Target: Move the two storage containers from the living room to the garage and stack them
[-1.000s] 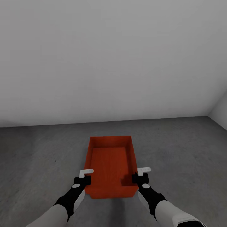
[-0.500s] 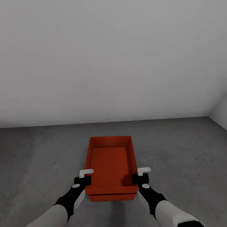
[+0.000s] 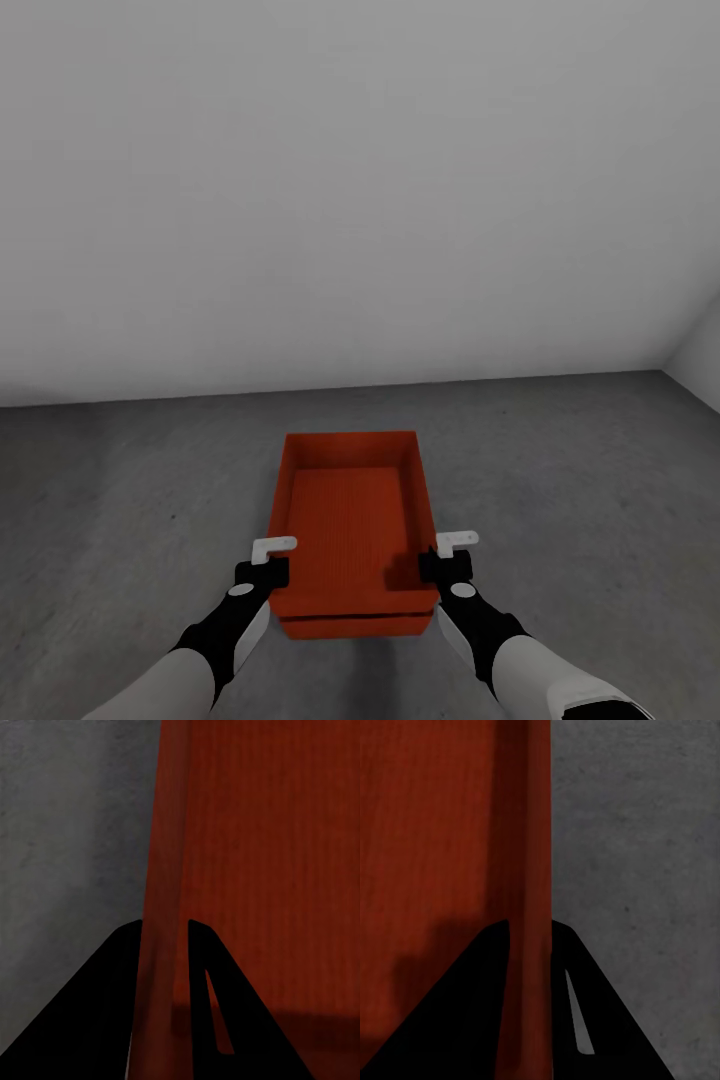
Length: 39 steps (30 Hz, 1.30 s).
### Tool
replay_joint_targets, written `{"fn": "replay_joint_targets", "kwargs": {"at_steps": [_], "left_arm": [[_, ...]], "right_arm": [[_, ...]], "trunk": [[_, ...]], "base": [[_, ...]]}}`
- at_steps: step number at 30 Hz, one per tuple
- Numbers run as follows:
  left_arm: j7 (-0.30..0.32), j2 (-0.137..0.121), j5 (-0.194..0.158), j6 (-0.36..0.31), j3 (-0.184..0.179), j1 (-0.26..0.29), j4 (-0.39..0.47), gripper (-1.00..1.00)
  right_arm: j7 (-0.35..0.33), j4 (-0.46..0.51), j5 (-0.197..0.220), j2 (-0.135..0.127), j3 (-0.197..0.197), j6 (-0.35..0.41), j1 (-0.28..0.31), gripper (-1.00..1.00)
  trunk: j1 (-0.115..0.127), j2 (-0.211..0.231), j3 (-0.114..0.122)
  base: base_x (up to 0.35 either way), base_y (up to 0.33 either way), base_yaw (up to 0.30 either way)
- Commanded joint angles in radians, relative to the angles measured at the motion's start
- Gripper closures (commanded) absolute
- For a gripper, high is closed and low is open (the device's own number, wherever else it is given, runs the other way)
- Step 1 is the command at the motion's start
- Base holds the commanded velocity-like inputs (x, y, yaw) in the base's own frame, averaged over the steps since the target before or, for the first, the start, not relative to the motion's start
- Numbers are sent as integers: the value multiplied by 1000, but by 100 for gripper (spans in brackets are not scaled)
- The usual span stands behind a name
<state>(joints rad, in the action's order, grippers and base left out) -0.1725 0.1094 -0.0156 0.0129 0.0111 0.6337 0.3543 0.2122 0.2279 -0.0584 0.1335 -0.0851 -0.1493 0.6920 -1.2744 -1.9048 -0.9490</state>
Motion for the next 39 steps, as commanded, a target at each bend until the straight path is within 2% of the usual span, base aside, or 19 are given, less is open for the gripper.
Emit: {"fn": "replay_joint_targets", "kwargs": {"at_steps": [1, 16, 21, 39], "left_arm": [[-59, 0, -2, 1, 7, 0, -3, 100], [-59, 0, -3, 1, 7, -1, -3, 100], [-59, 1, -3, 1, 7, 0, -3, 100], [-59, 0, -4, 1, 7, 0, -3, 100]], "right_arm": [[13, 5, -17, -1, 22, -3, 1, 100], [13, 5, -17, -1, 22, -3, 1, 100], [13, 5, -17, 0, 22, -3, 1, 100], [13, 5, -17, -1, 22, -3, 1, 100]], "trunk": [[0, 0, -1], [0, 0, -1], [-19, -35, -16], [-19, -35, -16]], "base": [[0, 0, 0], [0, 0, 0], [0, 0, 0], [0, 0, 0]]}}
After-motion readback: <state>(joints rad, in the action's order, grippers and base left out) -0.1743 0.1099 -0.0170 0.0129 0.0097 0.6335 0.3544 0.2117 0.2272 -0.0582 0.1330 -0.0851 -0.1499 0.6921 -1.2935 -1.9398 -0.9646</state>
